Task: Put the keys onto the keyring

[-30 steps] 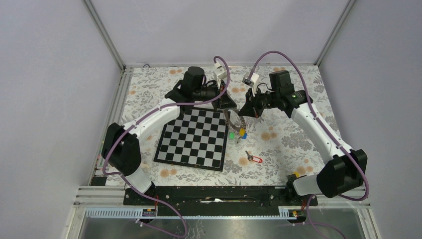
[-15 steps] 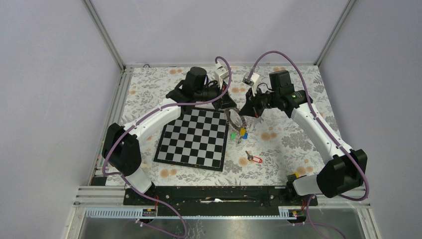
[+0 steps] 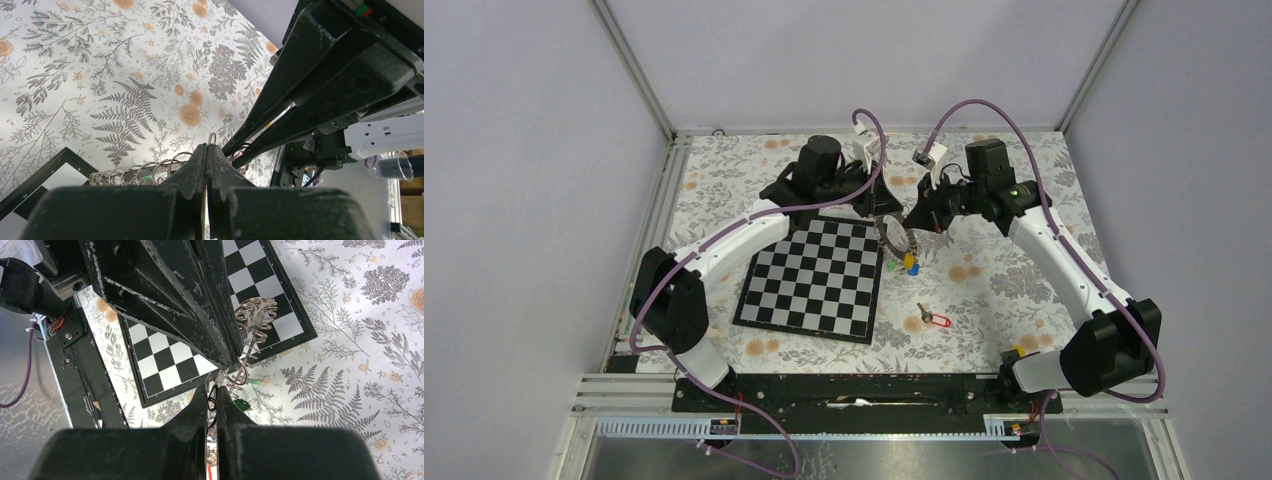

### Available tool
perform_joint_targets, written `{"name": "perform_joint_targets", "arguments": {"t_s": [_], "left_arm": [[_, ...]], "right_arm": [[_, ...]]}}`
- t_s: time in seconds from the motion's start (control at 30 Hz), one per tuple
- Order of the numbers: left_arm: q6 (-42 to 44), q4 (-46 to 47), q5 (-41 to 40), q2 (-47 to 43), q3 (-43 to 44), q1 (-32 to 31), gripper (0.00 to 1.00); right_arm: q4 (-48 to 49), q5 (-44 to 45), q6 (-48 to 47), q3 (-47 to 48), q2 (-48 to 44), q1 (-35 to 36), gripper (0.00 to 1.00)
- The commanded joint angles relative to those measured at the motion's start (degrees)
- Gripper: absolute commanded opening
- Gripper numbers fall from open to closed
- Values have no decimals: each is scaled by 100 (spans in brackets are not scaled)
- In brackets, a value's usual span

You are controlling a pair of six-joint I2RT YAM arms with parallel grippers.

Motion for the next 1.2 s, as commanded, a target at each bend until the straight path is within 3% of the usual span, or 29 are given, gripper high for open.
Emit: {"name": "perform_joint_targets", "arguments": {"t_s": [0.0, 0.1, 0.43, 0.83, 1.17], "left_arm": [[-311, 792, -15, -9, -211, 2, 0], [-315, 1097, 182, -29, -394, 17, 0], [-405, 2817, 1283, -73, -1061, 235, 0], [-1097, 4535, 2003, -91, -1595, 265, 0], [-1334, 4810, 2147, -125, -1704, 265, 0]], "right_arm": [[281, -279, 176, 16, -47, 31, 10], [260, -395, 179, -2, -101, 23, 22], [-65, -1048, -102, -21, -457, -285, 50], [85, -1241, -94, -246, -631, -479, 43], [279, -1520, -49, -376, -546, -481, 43]]}}
